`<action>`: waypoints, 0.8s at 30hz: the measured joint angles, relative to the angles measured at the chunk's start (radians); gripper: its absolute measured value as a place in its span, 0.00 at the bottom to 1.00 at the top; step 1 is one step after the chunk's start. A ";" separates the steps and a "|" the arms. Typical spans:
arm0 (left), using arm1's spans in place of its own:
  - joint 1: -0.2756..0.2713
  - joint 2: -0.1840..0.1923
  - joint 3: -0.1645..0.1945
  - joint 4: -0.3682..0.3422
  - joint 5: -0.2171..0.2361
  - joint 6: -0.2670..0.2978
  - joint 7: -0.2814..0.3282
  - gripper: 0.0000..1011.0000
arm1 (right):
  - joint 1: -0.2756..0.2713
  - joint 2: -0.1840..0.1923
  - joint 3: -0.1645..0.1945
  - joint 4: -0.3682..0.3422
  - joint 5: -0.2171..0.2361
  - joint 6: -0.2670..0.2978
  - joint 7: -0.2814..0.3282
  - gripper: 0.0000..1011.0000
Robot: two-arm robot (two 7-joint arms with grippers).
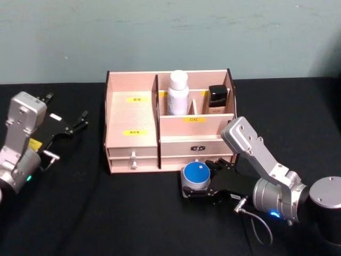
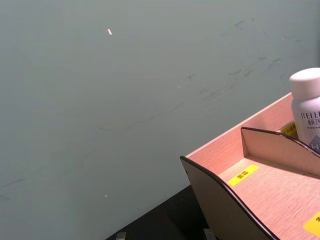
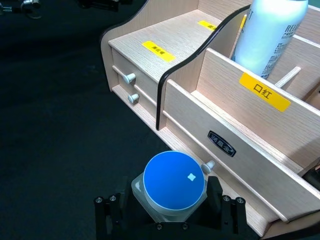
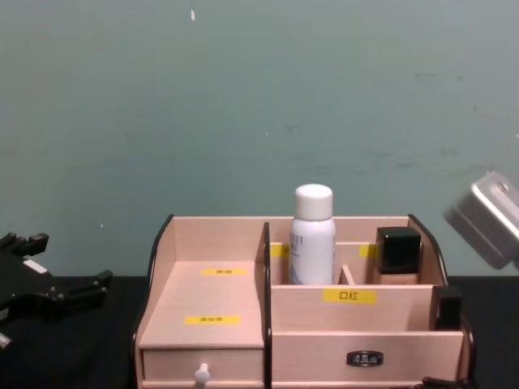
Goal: Pick up the facial cleanser and watermelon frost from the table and place them into the tiered storage box.
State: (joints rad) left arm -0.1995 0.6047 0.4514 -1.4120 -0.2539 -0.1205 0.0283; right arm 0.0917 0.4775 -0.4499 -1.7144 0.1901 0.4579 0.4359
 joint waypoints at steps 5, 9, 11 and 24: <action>0.000 0.000 0.000 0.000 0.000 0.000 0.000 0.99 | 0.003 -0.002 -0.004 0.004 0.002 -0.004 -0.001 0.99; 0.000 0.000 0.000 0.000 0.000 0.000 0.000 0.99 | 0.004 -0.001 -0.006 0.004 0.002 -0.006 -0.001 0.99; 0.000 0.000 0.000 0.000 0.000 0.000 0.000 0.99 | 0.004 -0.001 -0.006 0.004 0.002 -0.006 -0.001 0.99; 0.000 0.000 0.000 0.000 0.000 0.000 0.000 0.99 | 0.003 0.000 -0.005 0.004 0.002 -0.005 -0.003 0.99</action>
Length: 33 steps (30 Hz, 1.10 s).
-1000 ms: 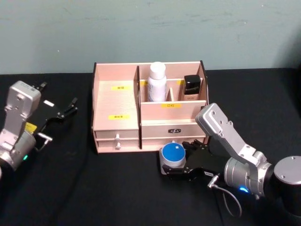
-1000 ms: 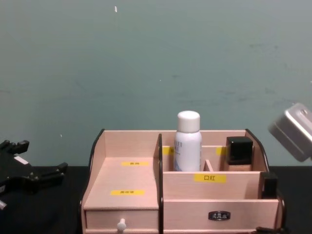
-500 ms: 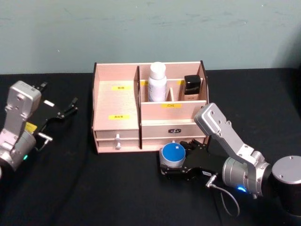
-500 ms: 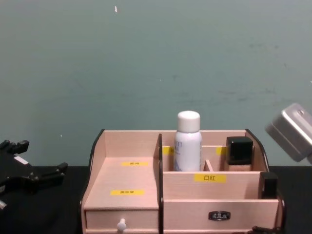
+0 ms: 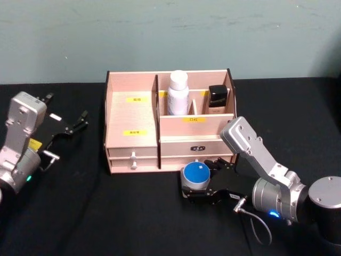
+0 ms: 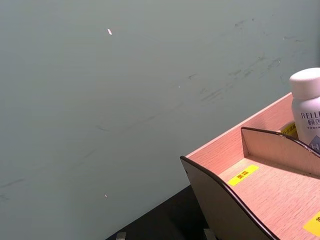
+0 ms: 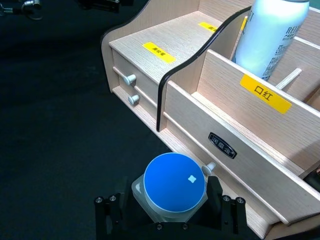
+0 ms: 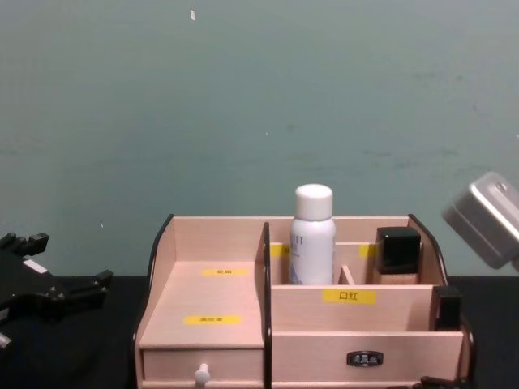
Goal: Pick up the facial cleanser and watermelon frost from the table and place them into the tiered storage box.
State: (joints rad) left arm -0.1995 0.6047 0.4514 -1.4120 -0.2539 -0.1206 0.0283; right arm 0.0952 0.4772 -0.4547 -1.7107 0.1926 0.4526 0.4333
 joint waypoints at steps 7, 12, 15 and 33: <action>0.000 0.000 0.000 0.000 0.000 0.000 0.000 0.99 | -0.001 0.000 0.001 0.000 0.000 0.001 0.000 0.99; 0.000 0.000 0.000 0.000 0.000 0.000 0.000 0.99 | -0.001 0.000 0.001 -0.001 0.000 0.001 -0.001 0.91; 0.000 0.000 0.000 0.000 0.000 0.000 0.000 0.99 | -0.001 0.000 0.001 -0.001 0.000 0.001 -0.001 0.83; 0.000 0.000 0.000 0.000 0.000 0.000 0.000 0.99 | -0.001 0.000 0.001 -0.001 0.000 0.002 0.000 0.71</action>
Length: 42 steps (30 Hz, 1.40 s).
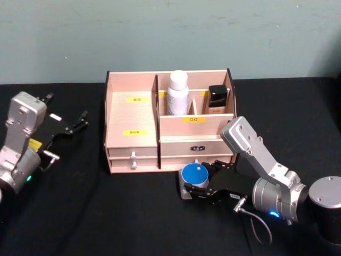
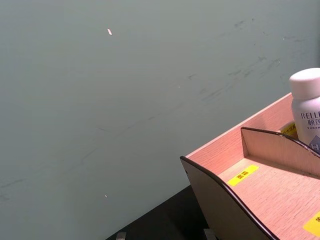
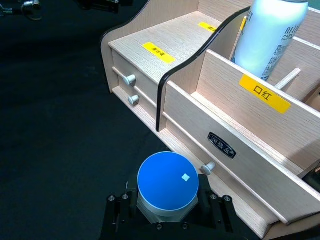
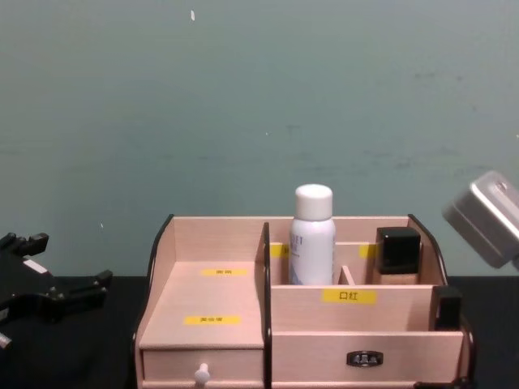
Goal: Pick up the facial cleanser and watermelon frost from the table and place them into the tiered storage box.
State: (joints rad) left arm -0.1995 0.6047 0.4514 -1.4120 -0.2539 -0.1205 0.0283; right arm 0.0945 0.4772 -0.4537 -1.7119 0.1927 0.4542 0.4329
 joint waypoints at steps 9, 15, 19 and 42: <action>0.000 0.000 0.000 0.000 0.000 0.000 0.000 0.99 | -0.003 0.003 0.004 -0.001 0.008 -0.003 0.003 0.71; 0.000 0.000 0.000 0.000 0.000 0.000 0.000 0.99 | -0.007 0.014 0.011 -0.029 0.029 -0.004 0.011 0.71; 0.000 0.000 0.000 0.000 0.000 0.000 0.000 0.99 | -0.010 0.026 0.012 -0.063 0.045 0.001 0.016 0.71; 0.000 0.000 0.000 0.000 0.000 0.000 0.000 0.99 | 0.123 -0.070 -0.103 -0.117 0.060 0.056 -0.014 0.71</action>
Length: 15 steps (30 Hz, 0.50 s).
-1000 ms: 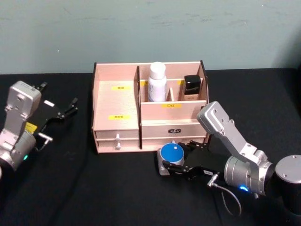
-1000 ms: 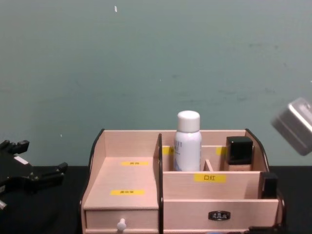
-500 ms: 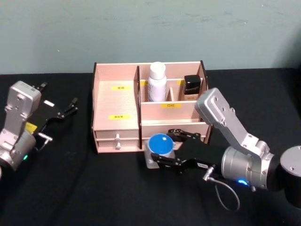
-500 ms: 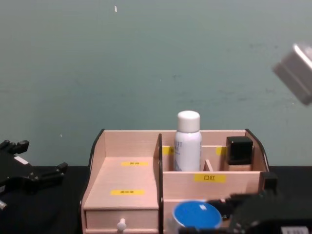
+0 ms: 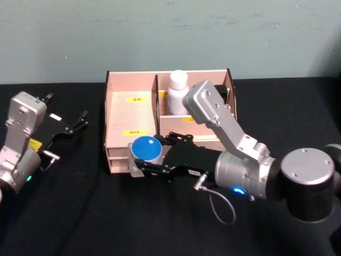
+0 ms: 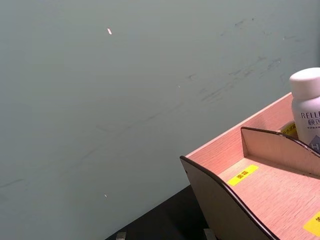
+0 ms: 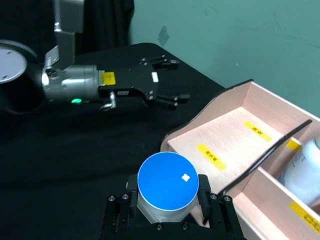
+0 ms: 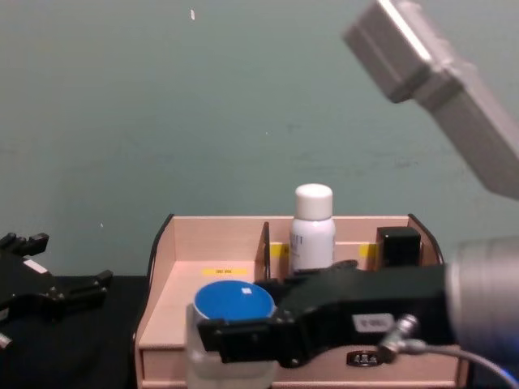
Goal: Pick up the facial cleanser and watermelon frost from the table and place them into the tiered storage box.
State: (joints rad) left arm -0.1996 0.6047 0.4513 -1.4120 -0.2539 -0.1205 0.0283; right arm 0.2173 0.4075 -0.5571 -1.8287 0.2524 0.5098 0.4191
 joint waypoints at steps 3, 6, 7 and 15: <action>0.000 0.000 0.000 0.000 0.000 0.000 0.000 0.99 | 0.027 -0.036 -0.011 0.035 -0.009 0.006 -0.018 0.71; 0.000 0.000 0.000 0.000 0.000 0.000 0.000 0.99 | 0.049 -0.064 -0.019 0.066 -0.021 0.010 -0.032 0.71; 0.000 0.000 0.000 0.000 0.000 0.000 0.000 0.99 | 0.064 -0.082 -0.024 0.088 -0.031 0.011 -0.040 0.71; 0.000 0.000 0.000 0.000 0.000 0.000 0.000 0.99 | 0.120 -0.151 -0.032 0.175 -0.073 0.012 -0.070 0.71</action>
State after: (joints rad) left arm -0.1995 0.6047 0.4514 -1.4120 -0.2539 -0.1205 0.0283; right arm 0.3375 0.2563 -0.5891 -1.6538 0.1790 0.5222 0.3488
